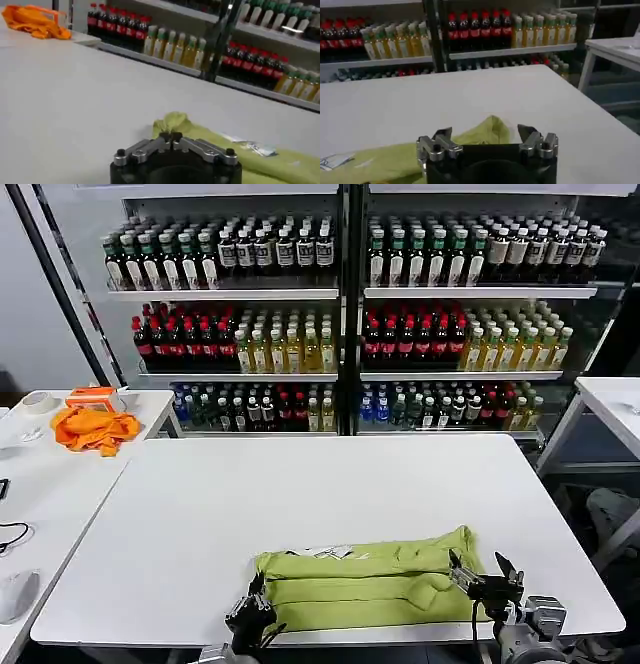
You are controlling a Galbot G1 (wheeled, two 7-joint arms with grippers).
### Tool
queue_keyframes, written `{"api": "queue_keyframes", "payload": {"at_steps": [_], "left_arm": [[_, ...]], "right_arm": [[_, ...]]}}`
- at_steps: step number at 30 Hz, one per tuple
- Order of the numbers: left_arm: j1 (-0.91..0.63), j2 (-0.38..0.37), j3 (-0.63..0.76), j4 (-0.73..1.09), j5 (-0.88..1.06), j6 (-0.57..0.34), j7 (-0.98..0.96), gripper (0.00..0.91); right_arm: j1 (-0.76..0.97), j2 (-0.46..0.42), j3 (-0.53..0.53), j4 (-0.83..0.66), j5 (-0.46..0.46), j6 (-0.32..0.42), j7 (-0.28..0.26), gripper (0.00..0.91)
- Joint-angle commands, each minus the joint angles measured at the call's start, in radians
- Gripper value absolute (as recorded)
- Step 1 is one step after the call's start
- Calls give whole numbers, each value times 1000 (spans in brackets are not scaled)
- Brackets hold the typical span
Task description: Fold and organize the clothes.
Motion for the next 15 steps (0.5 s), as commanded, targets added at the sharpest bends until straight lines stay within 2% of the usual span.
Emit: {"api": "queue_keyframes", "payload": {"at_steps": [1, 10, 15], "left_arm": [[-39, 84, -54, -23, -25, 81, 18, 907], [-69, 216, -68, 23, 0, 153, 58, 907], [-45, 217, -43, -48, -72, 175, 43, 907]], "right_arm": [[-3, 0, 2, 2, -1, 0, -1, 907], [-20, -11, 16, 7, 1, 1, -5, 907], [-23, -10, 18, 13, 1, 0, -5, 907]]}}
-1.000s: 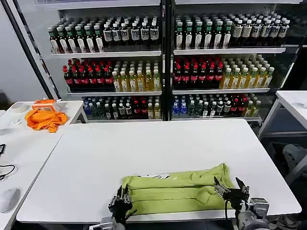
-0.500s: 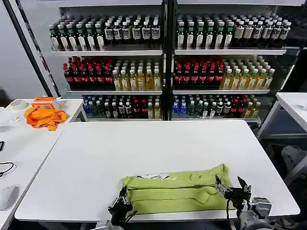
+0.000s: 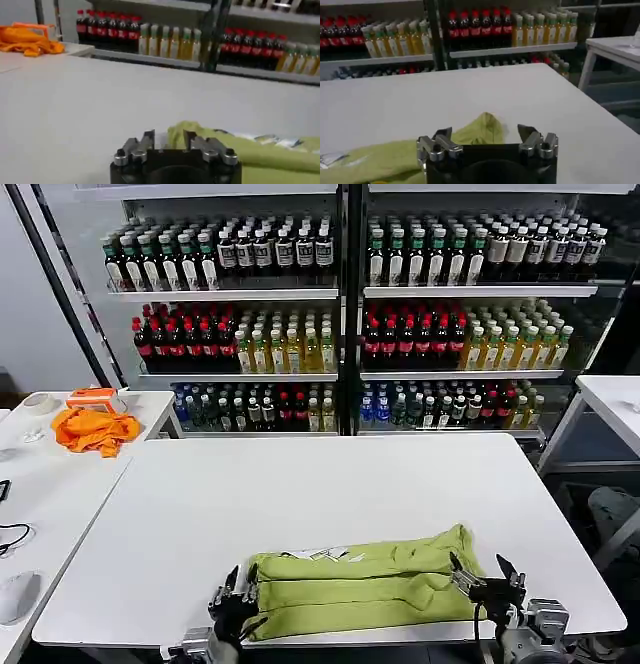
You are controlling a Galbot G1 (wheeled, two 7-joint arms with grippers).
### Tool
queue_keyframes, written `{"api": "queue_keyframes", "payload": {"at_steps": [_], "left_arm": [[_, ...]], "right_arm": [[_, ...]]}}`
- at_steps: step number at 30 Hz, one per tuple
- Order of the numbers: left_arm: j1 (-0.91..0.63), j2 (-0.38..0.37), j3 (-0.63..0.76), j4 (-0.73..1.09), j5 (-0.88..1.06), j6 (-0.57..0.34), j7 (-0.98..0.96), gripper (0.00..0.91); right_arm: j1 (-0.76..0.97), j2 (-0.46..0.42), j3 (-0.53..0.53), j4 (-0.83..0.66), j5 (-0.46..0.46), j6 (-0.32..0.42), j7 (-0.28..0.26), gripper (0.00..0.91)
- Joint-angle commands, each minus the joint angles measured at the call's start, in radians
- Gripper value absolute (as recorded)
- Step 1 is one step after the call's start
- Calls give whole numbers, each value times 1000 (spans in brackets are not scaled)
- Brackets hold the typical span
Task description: Fold and organize the clothes.
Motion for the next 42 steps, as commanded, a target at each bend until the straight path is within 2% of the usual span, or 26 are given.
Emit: {"api": "queue_keyframes", "payload": {"at_steps": [1, 7, 25, 26, 27, 31, 42], "left_arm": [[13, 80, 20, -70, -72, 63, -2, 907], [25, 53, 58, -78, -68, 44, -18, 907], [25, 53, 93, -17, -32, 15, -32, 907], [25, 50, 96, -12, -28, 10, -32, 131], [26, 48, 99, -9, -21, 4, -30, 30], [28, 49, 113, 14, 10, -42, -21, 20], [15, 39, 104, 61, 5, -62, -24, 20]], "right_arm": [[-3, 0, 3, 1, 0, 0, 0, 907], [-4, 5, 5, 1, -2, -1, 2, 907], [-7, 12, 10, -7, -7, -1, 3, 907], [-7, 14, 10, -7, -7, -1, 3, 907], [-7, 14, 10, -7, -7, -1, 4, 907], [-8, 14, 11, -6, -7, -1, 4, 907], [-7, 10, 16, -6, -5, -1, 6, 907]]}}
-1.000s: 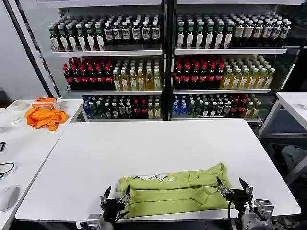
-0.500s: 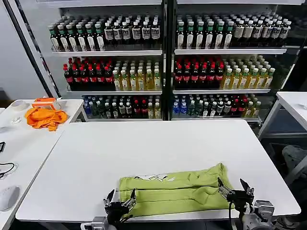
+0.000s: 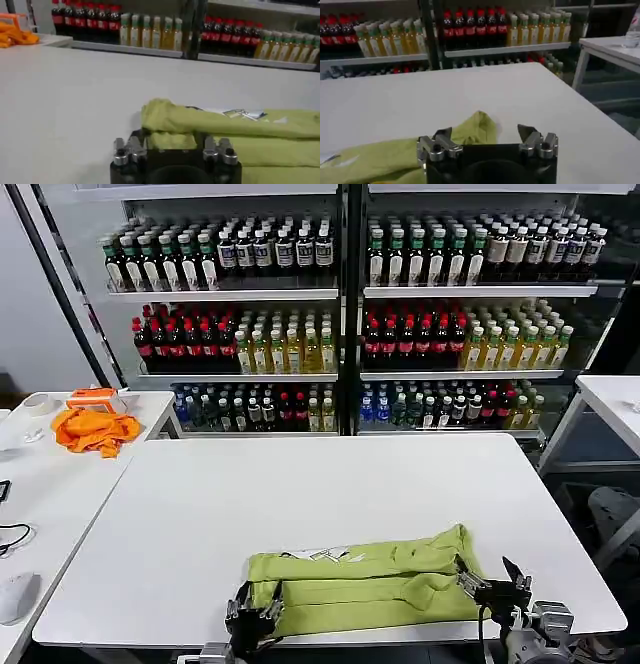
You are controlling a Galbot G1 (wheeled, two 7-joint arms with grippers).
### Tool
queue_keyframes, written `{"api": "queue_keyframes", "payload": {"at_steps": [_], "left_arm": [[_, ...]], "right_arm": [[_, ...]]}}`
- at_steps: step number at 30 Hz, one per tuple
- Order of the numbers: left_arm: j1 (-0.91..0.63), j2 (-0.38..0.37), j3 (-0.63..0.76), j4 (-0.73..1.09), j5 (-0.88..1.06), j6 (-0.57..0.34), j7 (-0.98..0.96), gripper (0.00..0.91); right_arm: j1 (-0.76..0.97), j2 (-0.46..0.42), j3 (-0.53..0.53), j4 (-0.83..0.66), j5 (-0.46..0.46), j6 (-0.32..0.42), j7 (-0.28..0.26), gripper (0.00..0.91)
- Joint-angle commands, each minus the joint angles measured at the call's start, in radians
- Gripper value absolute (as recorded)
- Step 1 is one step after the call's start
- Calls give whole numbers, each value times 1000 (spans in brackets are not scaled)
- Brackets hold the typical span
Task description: Fold and organize the clothes.
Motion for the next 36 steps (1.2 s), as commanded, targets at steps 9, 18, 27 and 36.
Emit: {"api": "queue_keyframes", "payload": {"at_steps": [9, 18, 27, 36], "left_arm": [[1, -21, 3, 46, 1, -45, 0, 20], [3, -22, -26, 1, -36, -62, 0, 20], [3, 33, -125, -62, -87, -55, 3, 20], [0, 128, -297, -80, -205, -32, 22, 20]], "right_arm": [[3, -2, -3, 0, 1, 0, 1, 907], [1, -7, 1, 5, 3, -1, 2, 907], [4, -6, -3, 9, 3, -1, 3, 907], [1, -5, 2, 12, 5, -1, 2, 907]]}}
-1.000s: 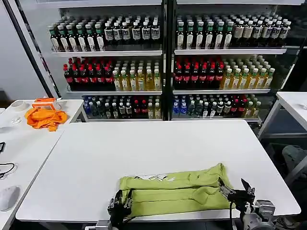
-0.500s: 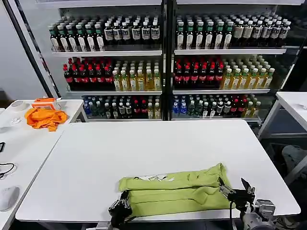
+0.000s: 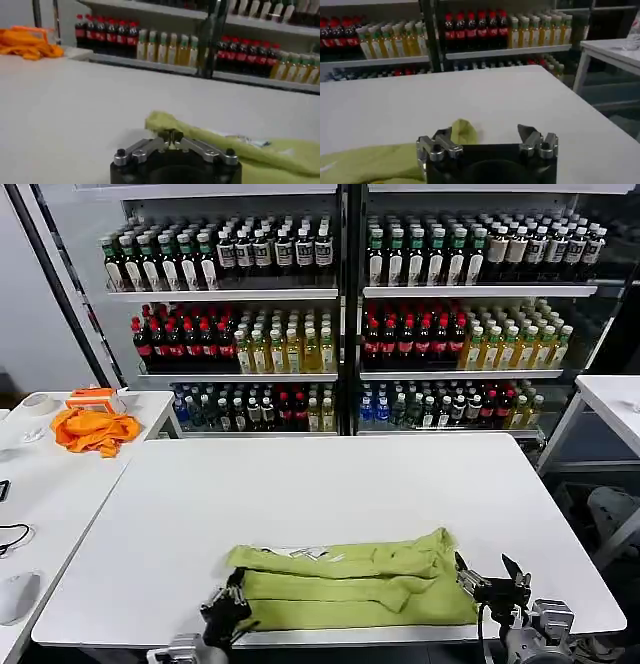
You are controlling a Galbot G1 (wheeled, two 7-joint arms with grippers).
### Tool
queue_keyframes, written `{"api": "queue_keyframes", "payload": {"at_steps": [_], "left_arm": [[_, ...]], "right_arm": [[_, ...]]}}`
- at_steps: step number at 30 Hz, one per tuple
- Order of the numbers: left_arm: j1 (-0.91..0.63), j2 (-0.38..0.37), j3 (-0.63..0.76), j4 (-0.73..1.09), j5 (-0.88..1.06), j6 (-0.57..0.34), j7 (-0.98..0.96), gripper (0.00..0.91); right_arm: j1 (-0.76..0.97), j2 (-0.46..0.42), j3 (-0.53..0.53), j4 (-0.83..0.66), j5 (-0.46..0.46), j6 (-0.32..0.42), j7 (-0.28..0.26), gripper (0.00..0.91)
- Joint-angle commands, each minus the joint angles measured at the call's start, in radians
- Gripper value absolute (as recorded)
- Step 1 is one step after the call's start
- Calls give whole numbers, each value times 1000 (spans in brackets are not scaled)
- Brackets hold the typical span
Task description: Fold and organize the clothes.
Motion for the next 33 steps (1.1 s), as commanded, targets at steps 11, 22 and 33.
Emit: {"api": "queue_keyframes", "payload": {"at_steps": [11, 22, 33], "left_arm": [[-41, 142, -217, 74, -177, 75, 51, 151], [-145, 84, -152, 147, -150, 81, 43, 907], [-116, 61, -146, 140, -127, 96, 33, 907]], "right_arm": [[8, 1, -8, -7, 4, -1, -1, 907], [-4, -6, 6, -5, 7, -2, -2, 907], [2, 1, 4, -8, 6, -4, 0, 907]]}}
